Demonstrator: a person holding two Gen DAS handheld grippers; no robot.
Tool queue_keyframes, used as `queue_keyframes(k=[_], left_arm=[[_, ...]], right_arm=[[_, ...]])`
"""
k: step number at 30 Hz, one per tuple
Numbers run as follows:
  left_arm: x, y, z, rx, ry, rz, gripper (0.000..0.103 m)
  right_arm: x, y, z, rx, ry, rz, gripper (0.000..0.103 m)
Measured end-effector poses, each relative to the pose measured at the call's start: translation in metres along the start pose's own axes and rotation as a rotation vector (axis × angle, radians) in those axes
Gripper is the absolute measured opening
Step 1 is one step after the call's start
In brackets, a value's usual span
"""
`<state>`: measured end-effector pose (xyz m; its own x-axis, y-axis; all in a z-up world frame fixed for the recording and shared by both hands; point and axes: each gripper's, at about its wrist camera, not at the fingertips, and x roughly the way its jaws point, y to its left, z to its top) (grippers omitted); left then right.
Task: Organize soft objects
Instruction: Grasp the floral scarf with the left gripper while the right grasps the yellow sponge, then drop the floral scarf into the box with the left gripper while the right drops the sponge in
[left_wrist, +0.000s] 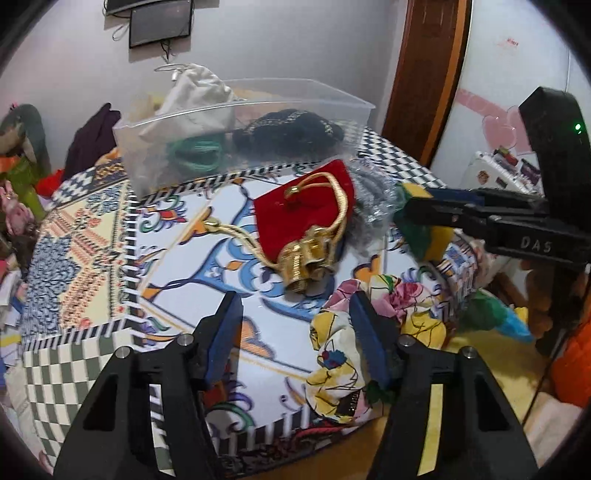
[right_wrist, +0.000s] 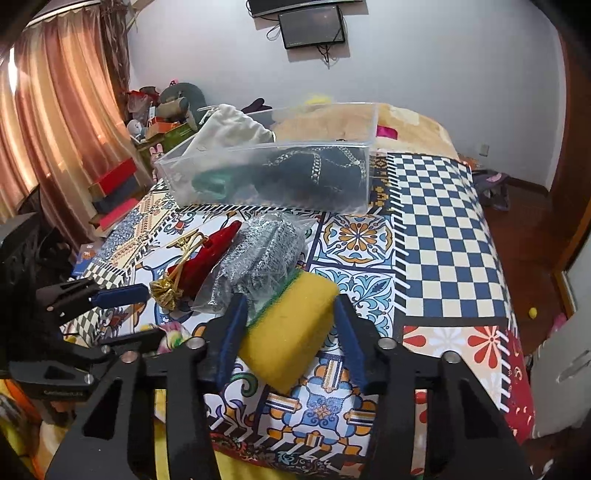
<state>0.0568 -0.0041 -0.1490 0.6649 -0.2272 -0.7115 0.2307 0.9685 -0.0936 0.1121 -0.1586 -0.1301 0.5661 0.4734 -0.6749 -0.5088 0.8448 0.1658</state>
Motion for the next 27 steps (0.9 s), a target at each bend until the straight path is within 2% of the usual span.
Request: queue_keyframes(k=[6,9,12,16,20,22,26,27], left_arm=[[-0.007,0.019,-0.004,-0.008,-0.019,0.094,0.056],[-0.009,0.037,-0.003,-0.055,-0.027,0.148,0.045],[-0.012,0.057,-0.002,-0.136,-0.021,0.128,0.034],[-0.021,0.057,-0.002,-0.121,-0.030,0.120,0.034],[-0.026,0.053,-0.006,-0.131,-0.012,0.057,0.034],[-0.021,0.052,-0.011,-0.126,0.009,0.062,0.034],[-0.019,0.044,-0.015,-0.088,-0.011,0.107,0.034],[-0.019,0.043,-0.015,-0.078,-0.015,0.118,0.030]], right_arm=[[-0.002,-0.002,0.002,0.003,-0.009,-0.023,0.043],[-0.004,-0.003,0.002,0.010,-0.016,-0.028,0.040],[-0.003,-0.004,0.002,0.017,-0.020,-0.024,0.038],[-0.004,-0.003,0.002,0.013,-0.021,-0.025,0.038],[-0.004,-0.004,0.003,0.016,-0.018,-0.023,0.039],[-0.004,-0.003,0.003,0.017,-0.016,-0.022,0.039],[-0.003,-0.001,0.002,0.005,-0.014,-0.020,0.038],[-0.003,-0.001,0.001,0.002,-0.016,-0.019,0.036]])
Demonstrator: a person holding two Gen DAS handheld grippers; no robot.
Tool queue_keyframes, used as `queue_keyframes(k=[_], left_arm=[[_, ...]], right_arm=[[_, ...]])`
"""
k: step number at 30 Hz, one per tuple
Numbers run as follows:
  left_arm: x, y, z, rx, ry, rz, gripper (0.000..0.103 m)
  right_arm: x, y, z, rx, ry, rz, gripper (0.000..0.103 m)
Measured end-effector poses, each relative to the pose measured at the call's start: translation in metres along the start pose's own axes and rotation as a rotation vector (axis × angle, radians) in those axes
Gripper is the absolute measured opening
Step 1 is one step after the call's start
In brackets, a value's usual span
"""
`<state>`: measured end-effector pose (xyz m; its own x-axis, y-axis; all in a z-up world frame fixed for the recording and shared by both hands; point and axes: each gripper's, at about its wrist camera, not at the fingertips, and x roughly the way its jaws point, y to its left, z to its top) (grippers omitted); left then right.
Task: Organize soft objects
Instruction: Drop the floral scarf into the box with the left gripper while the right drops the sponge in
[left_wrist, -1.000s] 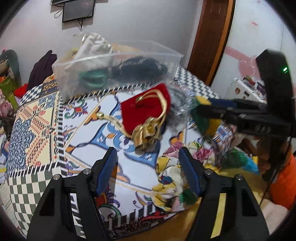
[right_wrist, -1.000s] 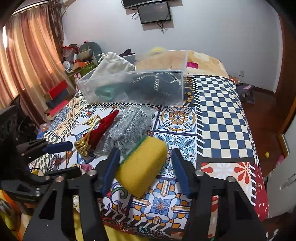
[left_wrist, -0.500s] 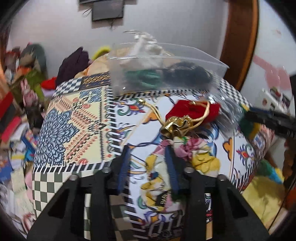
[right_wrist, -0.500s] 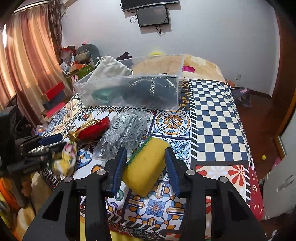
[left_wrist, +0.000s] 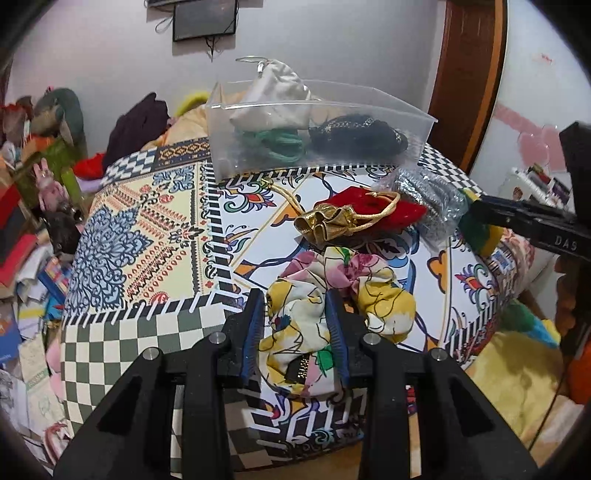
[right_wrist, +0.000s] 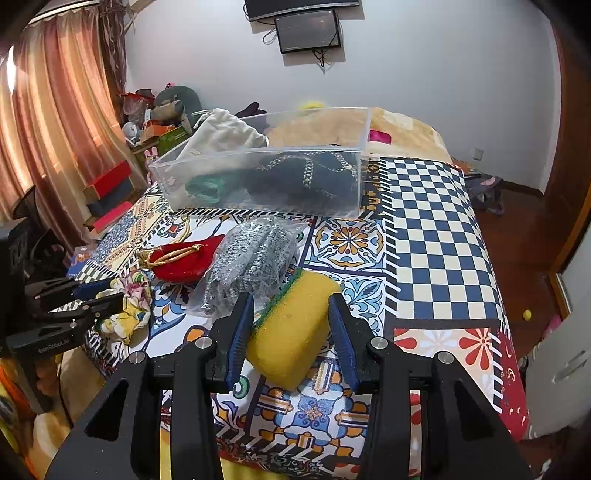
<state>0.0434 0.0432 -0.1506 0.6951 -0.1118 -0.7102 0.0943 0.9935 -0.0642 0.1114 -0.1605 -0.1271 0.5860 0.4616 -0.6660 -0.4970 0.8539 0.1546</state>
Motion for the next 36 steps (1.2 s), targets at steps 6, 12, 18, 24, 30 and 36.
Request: queue_keyframes(k=[6,12,18,24,30,36], left_arm=[[-0.010,0.010,0.005,-0.037,-0.037,0.022,0.012],[-0.033,0.023,0.025,-0.082,-0.111,0.018,0.011],[-0.047,0.028,0.055,-0.081,-0.197,0.029,0.011],[-0.043,0.031,0.089,-0.112,-0.269,0.020,0.011],[-0.026,0.027,0.119,-0.111,-0.298,0.009,0.011],[-0.007,0.019,0.143,-0.105,-0.313,0.001,0.011]], right_arm=[[-0.005,-0.002,0.000,0.016,-0.016,0.020,0.025],[-0.016,-0.005,0.009,0.032,-0.059,0.018,0.024],[-0.028,-0.009,0.032,0.028,-0.128,0.009,0.024],[-0.027,-0.006,0.063,0.004,-0.206,-0.014,0.024],[-0.014,-0.007,0.090,-0.002,-0.246,-0.021,0.024],[0.001,-0.005,0.109,-0.020,-0.258,-0.042,0.024]])
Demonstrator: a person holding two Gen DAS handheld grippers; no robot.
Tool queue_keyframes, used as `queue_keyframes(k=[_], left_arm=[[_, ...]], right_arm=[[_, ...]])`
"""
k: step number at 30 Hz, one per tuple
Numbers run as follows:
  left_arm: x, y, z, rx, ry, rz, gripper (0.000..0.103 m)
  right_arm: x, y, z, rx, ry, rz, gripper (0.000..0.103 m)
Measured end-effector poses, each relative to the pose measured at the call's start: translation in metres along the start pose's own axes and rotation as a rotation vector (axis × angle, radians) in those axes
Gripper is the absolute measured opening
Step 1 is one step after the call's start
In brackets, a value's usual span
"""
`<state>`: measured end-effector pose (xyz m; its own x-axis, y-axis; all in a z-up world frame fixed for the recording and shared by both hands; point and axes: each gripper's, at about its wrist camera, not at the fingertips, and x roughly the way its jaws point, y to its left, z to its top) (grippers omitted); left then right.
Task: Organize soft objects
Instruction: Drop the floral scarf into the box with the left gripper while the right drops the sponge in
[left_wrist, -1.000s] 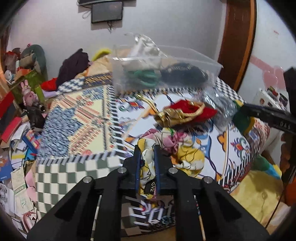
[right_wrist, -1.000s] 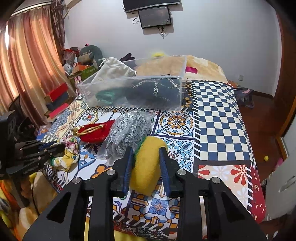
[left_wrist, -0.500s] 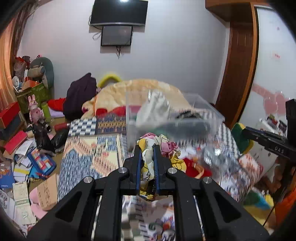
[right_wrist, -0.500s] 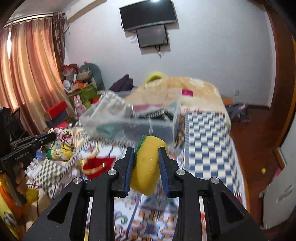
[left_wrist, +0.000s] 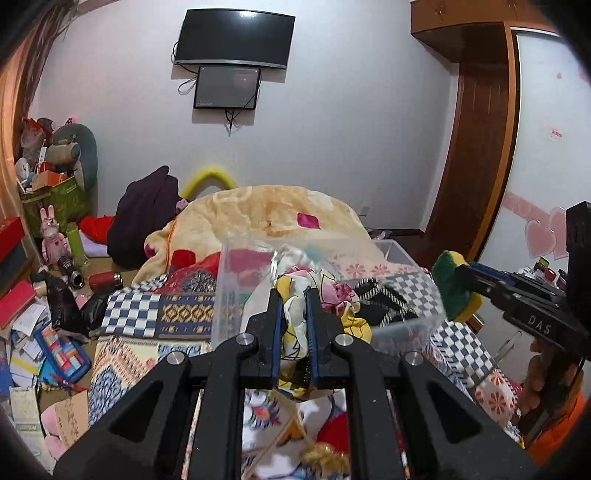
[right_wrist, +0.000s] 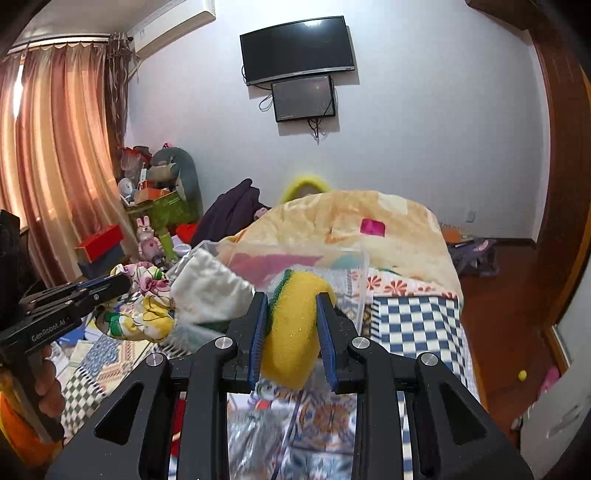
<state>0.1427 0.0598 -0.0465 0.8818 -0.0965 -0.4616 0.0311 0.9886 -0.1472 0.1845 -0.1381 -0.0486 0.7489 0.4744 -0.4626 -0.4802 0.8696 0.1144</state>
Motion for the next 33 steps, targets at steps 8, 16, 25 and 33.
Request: queue_keyframes(k=[8,16,25,33], left_arm=[[0.038,-0.009,0.007,0.004,0.022,0.009,0.011],[0.072,-0.024,0.003,0.051,0.076,0.025,0.011],[0.081,-0.026,-0.006,0.080,0.140,0.010,0.021],[0.058,-0.024,-0.005,0.077,0.102,0.003,0.049]], right_arm=[[0.025,0.003,0.008,-0.031,0.018,-0.014,0.024],[0.061,0.015,-0.001,-0.080,0.107,-0.024,0.024],[0.063,0.013,-0.009,-0.086,0.156,-0.034,0.047],[0.039,0.015,-0.007,-0.124,0.084,-0.076,0.076]])
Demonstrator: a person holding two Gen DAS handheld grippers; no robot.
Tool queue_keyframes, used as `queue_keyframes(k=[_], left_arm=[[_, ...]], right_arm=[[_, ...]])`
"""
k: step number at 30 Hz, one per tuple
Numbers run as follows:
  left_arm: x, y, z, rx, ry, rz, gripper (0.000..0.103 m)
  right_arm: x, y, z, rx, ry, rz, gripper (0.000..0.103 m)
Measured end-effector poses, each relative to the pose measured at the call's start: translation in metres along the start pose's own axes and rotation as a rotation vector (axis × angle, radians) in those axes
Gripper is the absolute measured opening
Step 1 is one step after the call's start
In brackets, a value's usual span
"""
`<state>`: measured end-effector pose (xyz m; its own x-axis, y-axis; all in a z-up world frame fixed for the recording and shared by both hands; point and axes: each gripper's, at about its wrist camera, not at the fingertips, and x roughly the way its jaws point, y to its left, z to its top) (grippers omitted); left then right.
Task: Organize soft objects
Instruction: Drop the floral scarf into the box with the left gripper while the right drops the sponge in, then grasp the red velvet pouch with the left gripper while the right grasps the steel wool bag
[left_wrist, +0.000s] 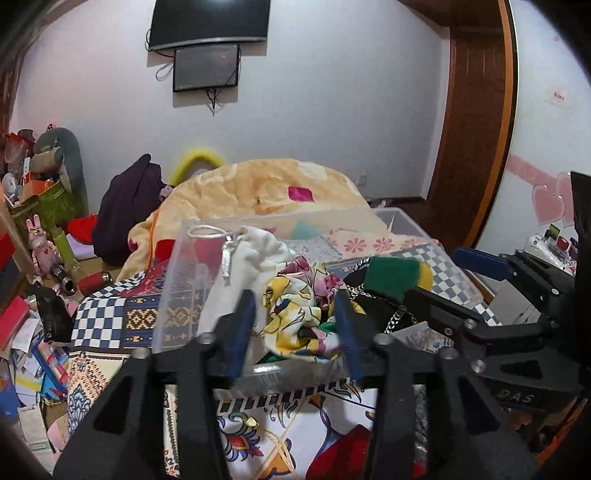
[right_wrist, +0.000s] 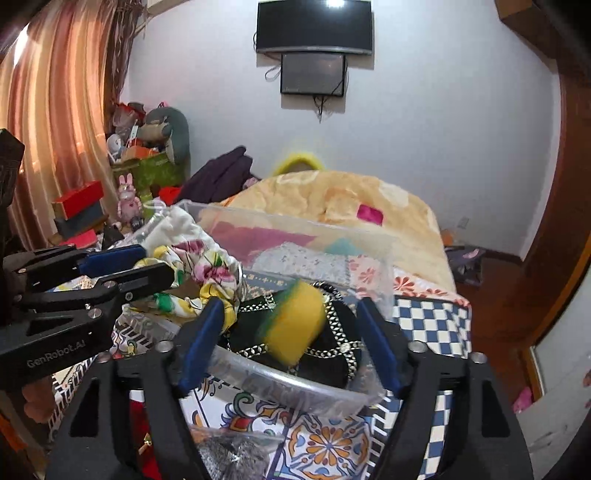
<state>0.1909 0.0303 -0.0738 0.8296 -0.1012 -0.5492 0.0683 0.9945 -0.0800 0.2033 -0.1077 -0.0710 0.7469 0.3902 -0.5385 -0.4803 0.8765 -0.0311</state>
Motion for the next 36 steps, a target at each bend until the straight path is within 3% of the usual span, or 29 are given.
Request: queue_keyframes(k=[3,7,13,19,29,36], left_arm=[[-0.015,0.001,-0.001,0.000,-0.029,-0.003,0.056],[-0.035,0.002,-0.004,-0.006,-0.057,-0.003,0.072],[-0.058,0.002,-0.020,0.011,-0.070,-0.007,0.089],[-0.064,-0.005,-0.048,0.049,-0.020,-0.010,0.092],[-0.045,0.002,-0.092,0.001,0.097,-0.008,0.092],[-0.028,0.004,-0.106,-0.031,0.154,-0.012,0.091]], right_arm=[[-0.013,-0.002,-0.001,0.017,-0.026,0.011,0.082],[-0.026,-0.004,-0.003,0.036,-0.038,0.043,0.083],[-0.040,-0.002,-0.016,0.043,-0.034,0.067,0.084],[-0.039,0.004,-0.035,0.070,0.025,0.098,0.084],[-0.030,0.012,-0.067,0.078,0.119,0.135,0.084],[-0.020,0.018,-0.087,0.066,0.185,0.151,0.083]])
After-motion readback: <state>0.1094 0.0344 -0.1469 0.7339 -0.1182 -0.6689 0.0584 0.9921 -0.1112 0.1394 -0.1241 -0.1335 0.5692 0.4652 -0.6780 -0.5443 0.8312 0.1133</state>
